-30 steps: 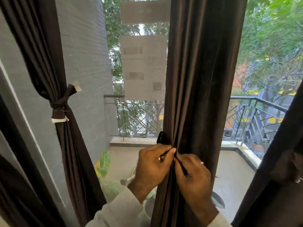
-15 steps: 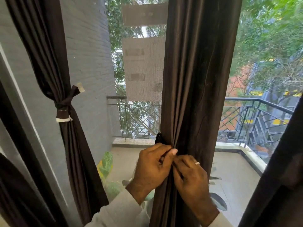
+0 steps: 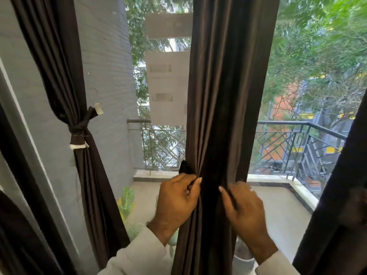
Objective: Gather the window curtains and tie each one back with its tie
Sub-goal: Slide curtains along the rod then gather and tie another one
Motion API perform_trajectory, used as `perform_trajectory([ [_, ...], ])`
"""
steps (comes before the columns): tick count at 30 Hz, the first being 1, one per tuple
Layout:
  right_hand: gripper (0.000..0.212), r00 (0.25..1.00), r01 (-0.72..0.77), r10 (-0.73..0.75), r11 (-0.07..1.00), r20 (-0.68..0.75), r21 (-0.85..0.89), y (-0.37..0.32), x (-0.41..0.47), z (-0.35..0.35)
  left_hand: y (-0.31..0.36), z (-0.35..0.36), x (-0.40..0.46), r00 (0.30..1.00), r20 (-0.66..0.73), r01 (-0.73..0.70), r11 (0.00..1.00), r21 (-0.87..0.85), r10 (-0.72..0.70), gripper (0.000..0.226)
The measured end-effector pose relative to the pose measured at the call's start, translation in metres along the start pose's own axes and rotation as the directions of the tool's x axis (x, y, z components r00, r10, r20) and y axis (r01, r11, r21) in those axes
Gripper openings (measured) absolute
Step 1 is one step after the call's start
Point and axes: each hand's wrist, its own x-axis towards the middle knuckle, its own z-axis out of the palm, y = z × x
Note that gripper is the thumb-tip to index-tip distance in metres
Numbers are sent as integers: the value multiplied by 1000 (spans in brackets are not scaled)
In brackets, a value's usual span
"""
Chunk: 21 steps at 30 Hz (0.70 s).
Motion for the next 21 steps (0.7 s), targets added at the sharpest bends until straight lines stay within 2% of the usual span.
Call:
perform_trajectory([
  [1, 14, 998, -50, 52, 998, -38, 35, 2, 0, -1, 0, 0, 0, 1000, -2, 8, 1000, -9, -8, 22],
  [3, 9, 937, -264, 282, 958, -208, 109, 6, -1, 2, 1, -1, -1, 1000, -16, 26, 1000, -16, -26, 22],
  [4, 11, 917, -315, 334, 942, -220, 117, 2, -2, 3, 0, -1, -1, 999, -21, 37, 999, -21, -37, 22],
  [6, 16, 993, -105, 104, 994, -55, -4, -10, -14, 11, 1, -2, -3, 998, -14, 56, 997, -48, -57, 19],
  [7, 16, 1000, 10, -11, 999, -13, -41, -11, -19, 15, 2, -2, -3, 998, -8, 67, 996, -64, -68, 18],
  [10, 21, 990, -121, 117, 991, -76, -53, -6, -22, 22, 5, -3, -4, 996, -10, 92, 991, -93, -93, 13],
  [11, 23, 993, -94, 85, 989, -82, -117, -9, -26, 25, 6, -3, -5, 996, -5, 85, 991, -99, -85, 12],
  [12, 26, 999, -3, -5, 984, -49, -177, -12, -30, 28, 7, -2, -7, 997, 9, 74, 992, -106, -74, 13],
  [14, 31, 989, 150, -143, 971, 48, -187, -19, -35, 32, 9, -1, -8, 998, 35, 57, 991, -118, -53, 15],
  [21, 34, 975, 208, -186, 955, 121, -211, -26, -27, 36, 11, -2, -6, 999, 48, 1, 995, -102, 4, 9],
])
